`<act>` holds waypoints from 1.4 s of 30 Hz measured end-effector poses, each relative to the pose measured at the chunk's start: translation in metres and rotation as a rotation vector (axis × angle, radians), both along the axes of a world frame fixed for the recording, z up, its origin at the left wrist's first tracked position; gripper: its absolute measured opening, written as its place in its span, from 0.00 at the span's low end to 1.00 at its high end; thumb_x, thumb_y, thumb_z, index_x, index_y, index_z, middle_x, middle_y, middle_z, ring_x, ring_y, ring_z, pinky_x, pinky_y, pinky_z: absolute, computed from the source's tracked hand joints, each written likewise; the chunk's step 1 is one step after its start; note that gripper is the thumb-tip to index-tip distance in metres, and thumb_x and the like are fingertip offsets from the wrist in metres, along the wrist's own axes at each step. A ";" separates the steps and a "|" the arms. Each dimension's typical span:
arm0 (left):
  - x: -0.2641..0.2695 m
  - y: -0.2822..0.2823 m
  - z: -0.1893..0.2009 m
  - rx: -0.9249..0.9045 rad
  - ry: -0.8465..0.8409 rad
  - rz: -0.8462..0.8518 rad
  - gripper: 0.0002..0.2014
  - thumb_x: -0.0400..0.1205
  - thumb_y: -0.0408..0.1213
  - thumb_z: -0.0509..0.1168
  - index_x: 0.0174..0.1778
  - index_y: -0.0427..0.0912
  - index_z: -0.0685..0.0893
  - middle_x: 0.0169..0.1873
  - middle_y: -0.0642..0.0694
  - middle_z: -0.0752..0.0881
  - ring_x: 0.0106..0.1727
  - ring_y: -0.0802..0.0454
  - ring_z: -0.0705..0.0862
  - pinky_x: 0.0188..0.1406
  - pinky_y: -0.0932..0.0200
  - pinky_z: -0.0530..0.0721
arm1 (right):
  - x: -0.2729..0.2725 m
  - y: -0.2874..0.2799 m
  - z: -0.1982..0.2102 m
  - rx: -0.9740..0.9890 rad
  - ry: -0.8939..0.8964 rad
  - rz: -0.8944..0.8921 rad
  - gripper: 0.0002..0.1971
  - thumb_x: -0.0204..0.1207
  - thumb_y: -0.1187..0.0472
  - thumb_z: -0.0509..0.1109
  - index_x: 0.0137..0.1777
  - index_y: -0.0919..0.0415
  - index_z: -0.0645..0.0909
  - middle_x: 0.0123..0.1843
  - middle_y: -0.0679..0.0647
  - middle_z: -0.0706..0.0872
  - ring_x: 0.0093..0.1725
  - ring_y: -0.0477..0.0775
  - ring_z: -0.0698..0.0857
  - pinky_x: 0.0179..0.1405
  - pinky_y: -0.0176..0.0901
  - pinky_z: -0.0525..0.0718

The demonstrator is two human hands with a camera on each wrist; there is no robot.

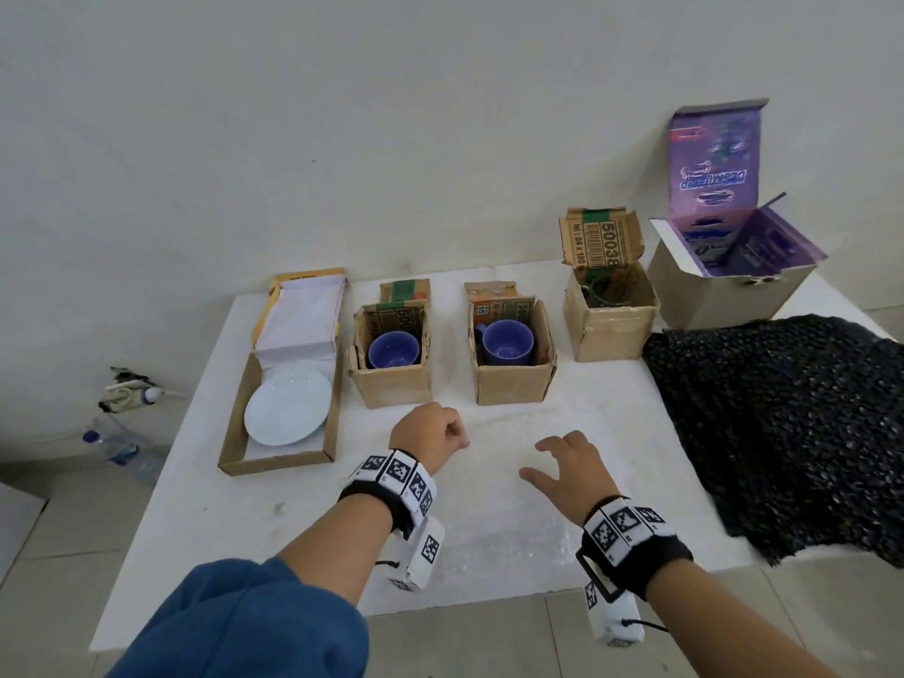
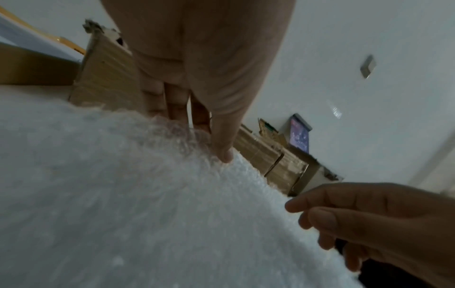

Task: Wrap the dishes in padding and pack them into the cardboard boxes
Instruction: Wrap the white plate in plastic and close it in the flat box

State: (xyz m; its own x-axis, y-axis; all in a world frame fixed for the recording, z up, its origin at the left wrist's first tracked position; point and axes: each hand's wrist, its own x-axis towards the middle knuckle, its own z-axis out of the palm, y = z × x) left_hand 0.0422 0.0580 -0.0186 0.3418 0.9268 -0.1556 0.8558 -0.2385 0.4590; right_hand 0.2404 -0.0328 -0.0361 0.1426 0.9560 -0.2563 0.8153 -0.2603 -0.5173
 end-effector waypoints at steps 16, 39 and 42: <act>-0.072 0.038 0.091 -0.038 -0.805 -0.016 0.12 0.78 0.44 0.69 0.57 0.52 0.80 0.59 0.58 0.81 0.59 0.70 0.78 0.59 0.70 0.74 | -0.096 0.068 0.116 0.273 0.349 0.152 0.10 0.73 0.56 0.74 0.50 0.56 0.77 0.41 0.47 0.83 0.41 0.50 0.83 0.40 0.38 0.81; -0.276 0.131 0.064 0.170 -0.602 -0.030 0.27 0.72 0.48 0.75 0.67 0.57 0.76 0.46 0.54 0.77 0.43 0.63 0.76 0.45 0.73 0.74 | -0.279 0.175 0.073 0.408 0.075 0.243 0.15 0.78 0.48 0.67 0.61 0.53 0.79 0.50 0.53 0.86 0.53 0.55 0.82 0.53 0.47 0.78; -0.285 0.136 0.057 0.238 -0.464 -0.101 0.21 0.72 0.53 0.73 0.61 0.55 0.80 0.49 0.58 0.72 0.35 0.62 0.76 0.42 0.74 0.75 | -0.286 0.177 0.069 0.399 0.096 0.220 0.15 0.78 0.49 0.67 0.62 0.51 0.76 0.50 0.54 0.85 0.50 0.55 0.82 0.50 0.49 0.81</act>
